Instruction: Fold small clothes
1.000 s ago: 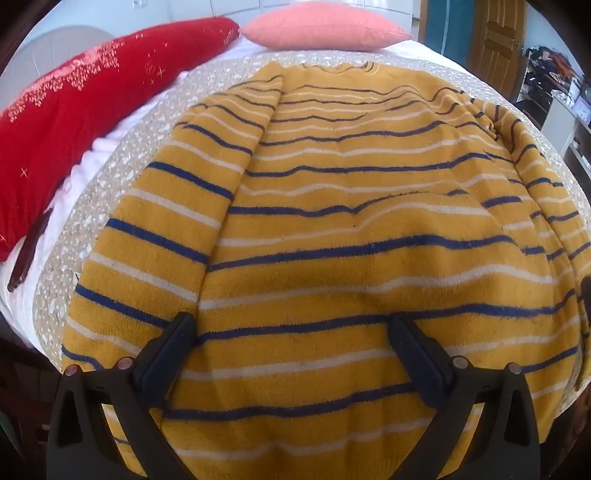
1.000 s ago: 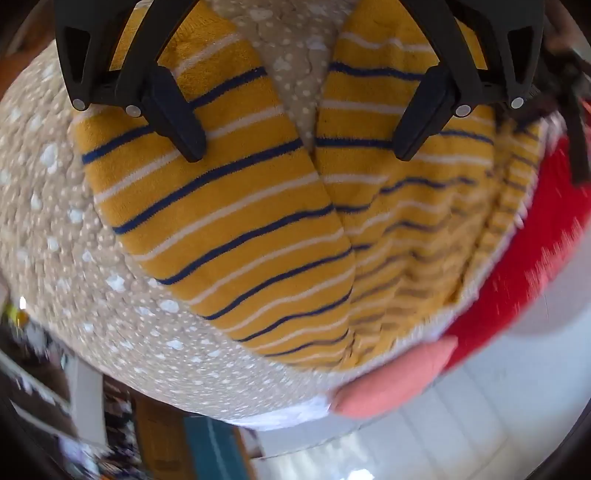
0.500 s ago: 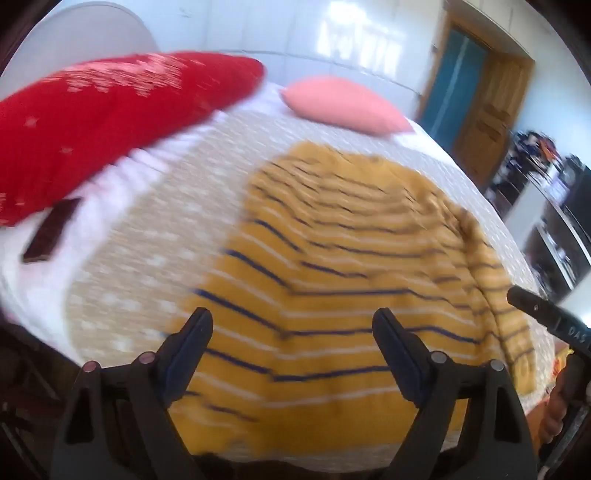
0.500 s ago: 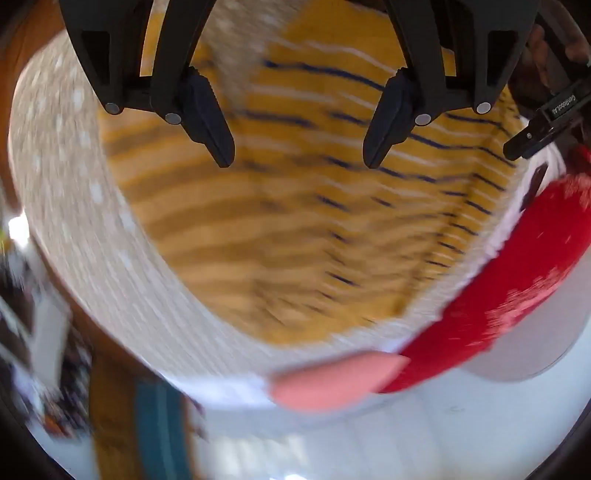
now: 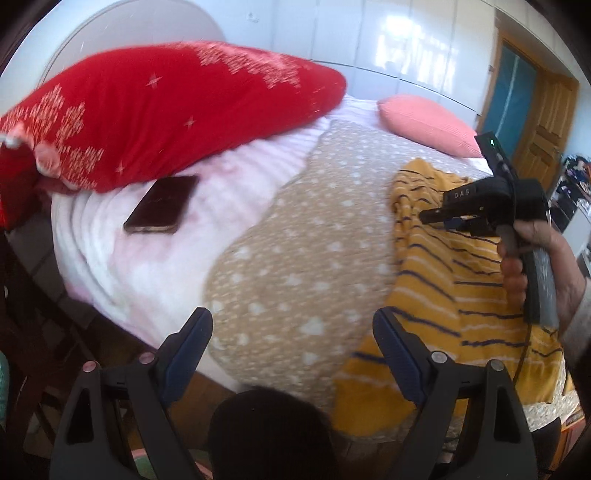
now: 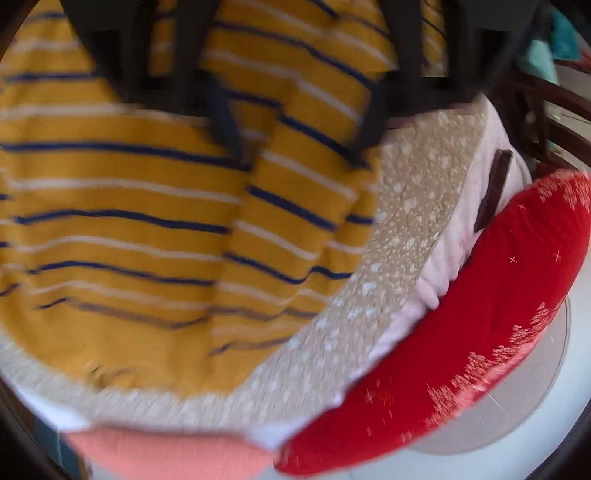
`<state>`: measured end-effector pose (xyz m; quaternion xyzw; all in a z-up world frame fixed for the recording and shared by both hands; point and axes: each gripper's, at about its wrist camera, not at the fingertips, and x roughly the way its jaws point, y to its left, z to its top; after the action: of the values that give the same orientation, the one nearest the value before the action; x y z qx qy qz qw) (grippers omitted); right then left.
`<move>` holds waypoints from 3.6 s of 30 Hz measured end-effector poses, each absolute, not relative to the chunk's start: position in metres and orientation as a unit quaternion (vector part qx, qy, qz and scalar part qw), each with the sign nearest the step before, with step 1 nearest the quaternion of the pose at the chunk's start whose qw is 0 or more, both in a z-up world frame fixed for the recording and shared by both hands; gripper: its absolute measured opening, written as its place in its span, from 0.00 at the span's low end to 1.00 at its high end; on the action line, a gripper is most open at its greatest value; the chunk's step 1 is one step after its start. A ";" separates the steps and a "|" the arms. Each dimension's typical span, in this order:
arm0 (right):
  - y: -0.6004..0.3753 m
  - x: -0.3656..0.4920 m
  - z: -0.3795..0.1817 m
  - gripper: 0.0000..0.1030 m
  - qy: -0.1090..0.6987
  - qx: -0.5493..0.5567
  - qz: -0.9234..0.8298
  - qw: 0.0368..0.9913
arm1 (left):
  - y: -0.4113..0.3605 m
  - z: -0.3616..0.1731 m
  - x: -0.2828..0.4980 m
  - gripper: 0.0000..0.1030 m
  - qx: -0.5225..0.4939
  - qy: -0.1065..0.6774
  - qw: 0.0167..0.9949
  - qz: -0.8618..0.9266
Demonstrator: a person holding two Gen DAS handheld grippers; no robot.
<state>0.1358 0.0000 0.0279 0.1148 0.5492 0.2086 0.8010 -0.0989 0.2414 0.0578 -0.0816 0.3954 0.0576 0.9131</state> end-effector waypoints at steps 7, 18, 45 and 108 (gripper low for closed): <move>0.084 0.173 0.068 0.08 0.512 0.027 0.260 0.818 | 0.255 0.053 -0.091 0.85 -0.096 0.395 0.912 0.051; 0.170 0.213 0.086 0.35 0.479 0.015 0.268 0.836 | 0.278 0.060 -0.111 0.85 -0.107 0.394 0.907 0.104; -0.100 0.002 0.100 0.62 0.451 0.127 0.098 0.878 | 0.209 0.069 -0.141 0.86 -0.145 0.418 0.896 0.018; -0.269 -0.132 0.022 0.10 0.440 0.220 0.136 0.860 | 0.138 0.053 -0.087 0.09 -0.108 0.491 0.863 -0.056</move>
<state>-0.1324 -0.2686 0.0223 0.2200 0.4400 0.1361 0.8599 -0.0865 0.1377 0.0527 -0.1078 0.4910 -0.0561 0.8627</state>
